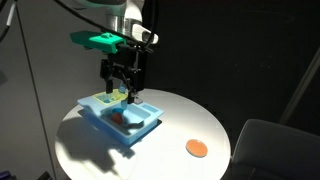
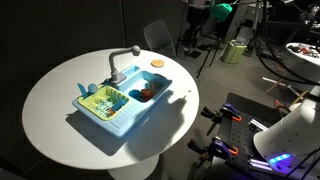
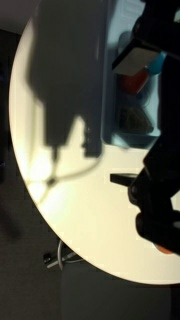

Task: Put the cup into the sink

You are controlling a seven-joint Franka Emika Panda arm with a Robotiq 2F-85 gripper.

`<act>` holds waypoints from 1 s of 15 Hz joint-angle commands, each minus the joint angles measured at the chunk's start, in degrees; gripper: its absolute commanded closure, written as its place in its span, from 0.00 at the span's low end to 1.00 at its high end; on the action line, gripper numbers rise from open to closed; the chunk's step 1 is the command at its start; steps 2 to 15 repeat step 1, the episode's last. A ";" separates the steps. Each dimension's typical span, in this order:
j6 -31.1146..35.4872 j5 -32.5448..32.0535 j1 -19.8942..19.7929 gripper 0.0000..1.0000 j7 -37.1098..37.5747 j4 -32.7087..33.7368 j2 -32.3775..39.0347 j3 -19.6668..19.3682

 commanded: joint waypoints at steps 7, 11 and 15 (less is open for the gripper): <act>-0.10 -0.02 0.14 0.00 0.04 0.07 0.00 -0.12; -0.10 -0.02 0.14 0.00 0.04 0.07 0.00 -0.12; -0.10 -0.02 0.14 0.00 0.04 0.07 0.00 -0.12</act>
